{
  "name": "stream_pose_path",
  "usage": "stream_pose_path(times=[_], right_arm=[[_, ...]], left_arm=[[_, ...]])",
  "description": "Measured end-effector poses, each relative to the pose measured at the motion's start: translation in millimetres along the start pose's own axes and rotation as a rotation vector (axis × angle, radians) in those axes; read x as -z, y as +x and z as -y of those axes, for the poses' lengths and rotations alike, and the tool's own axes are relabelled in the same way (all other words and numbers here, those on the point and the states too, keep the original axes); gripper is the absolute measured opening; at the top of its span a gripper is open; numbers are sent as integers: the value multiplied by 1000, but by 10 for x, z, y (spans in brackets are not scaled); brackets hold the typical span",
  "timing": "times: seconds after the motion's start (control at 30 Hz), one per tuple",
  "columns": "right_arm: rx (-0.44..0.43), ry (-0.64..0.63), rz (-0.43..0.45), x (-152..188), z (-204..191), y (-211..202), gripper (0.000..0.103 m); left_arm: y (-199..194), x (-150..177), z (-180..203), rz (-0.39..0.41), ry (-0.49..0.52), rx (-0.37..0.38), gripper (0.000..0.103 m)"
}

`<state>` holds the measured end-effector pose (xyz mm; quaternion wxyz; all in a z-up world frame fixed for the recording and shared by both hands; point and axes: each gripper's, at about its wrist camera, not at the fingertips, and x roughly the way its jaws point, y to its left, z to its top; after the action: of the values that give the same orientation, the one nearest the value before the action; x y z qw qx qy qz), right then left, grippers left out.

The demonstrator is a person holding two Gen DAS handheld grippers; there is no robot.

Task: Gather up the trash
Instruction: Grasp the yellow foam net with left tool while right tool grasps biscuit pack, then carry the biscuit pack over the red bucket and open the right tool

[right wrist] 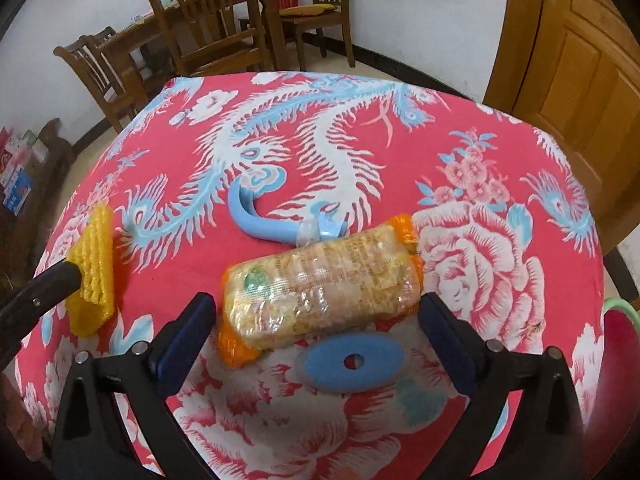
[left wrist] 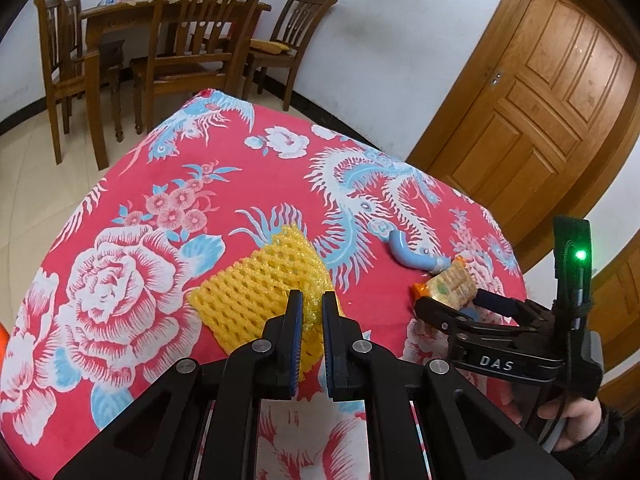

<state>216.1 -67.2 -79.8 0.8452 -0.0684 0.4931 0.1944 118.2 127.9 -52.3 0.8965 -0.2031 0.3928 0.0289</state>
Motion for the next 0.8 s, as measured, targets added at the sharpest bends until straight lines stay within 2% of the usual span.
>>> stream_pose_path(times=[0.1, 0.2, 0.47, 0.8], right_arm=[[22, -16, 12, 13, -22, -6, 90], [19, -20, 22, 22, -32, -26, 86], [-16, 34, 37, 57, 51, -112, 83], [-68, 90, 110, 171, 125, -529, 83]], left_arm=[[12, 2, -1, -2, -1, 4, 9], [22, 7, -5, -4, -4, 6, 9], [6, 4, -2, 0, -6, 8, 9], [-67, 13, 84, 9, 5, 22, 9]])
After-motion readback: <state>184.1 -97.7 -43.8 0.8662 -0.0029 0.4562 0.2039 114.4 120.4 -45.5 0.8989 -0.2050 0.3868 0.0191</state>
